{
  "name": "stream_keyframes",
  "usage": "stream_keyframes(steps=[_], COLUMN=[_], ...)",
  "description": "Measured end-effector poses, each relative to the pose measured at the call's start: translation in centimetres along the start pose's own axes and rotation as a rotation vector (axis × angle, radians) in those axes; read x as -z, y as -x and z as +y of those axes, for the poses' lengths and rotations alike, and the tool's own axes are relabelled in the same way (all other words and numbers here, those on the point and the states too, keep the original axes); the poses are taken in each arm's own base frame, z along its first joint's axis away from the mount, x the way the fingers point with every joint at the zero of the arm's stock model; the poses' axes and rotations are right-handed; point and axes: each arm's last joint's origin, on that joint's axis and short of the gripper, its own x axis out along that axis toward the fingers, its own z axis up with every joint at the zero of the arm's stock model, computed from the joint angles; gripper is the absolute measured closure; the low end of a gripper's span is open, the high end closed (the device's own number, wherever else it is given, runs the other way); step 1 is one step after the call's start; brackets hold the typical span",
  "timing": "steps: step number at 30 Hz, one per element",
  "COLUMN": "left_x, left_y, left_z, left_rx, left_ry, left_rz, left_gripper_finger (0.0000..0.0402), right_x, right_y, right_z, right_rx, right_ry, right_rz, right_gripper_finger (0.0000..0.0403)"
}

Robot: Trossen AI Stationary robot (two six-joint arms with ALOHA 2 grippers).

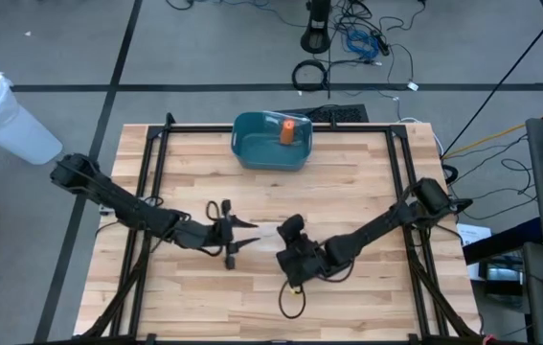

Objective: Roll bandage
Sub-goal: Put the rolled pink bandage into the transparent zip lock

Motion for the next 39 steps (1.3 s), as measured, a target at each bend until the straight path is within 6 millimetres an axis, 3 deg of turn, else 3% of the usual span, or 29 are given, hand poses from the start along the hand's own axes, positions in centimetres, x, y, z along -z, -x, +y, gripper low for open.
stream_keyframes(steps=[8,13,31,35,39], left_x=[0.7,1.3,1.6,1.7,1.8], left_y=[-4.6,-6.3,-7.3,-7.4,-7.5], left_z=[-0.8,-1.2,-0.1,0.0,0.0], left_rx=[0.051,0.041,0.008,0.066,0.09], left_ry=[-0.089,-0.107,-0.101,-0.092,-0.09], left_rz=[0.08,0.146,0.229,0.233,0.24], left_gripper_finger=[0.0244,0.0244,0.0247,0.0269,0.0317], right_x=[0.5,0.3,0.0,0.1,0.1], right_y=[2.0,3.0,4.2,4.2,4.2], right_z=[2.2,2.7,3.2,3.2,3.1], right_rx=[0.11,0.131,0.185,0.216,0.221], right_ry=[0.086,0.118,0.16,0.162,0.161], right_rz=[0.026,0.011,0.01,0.025,0.028], right_gripper_finger=[0.0403,0.0403,0.0403,0.0403,0.0403])
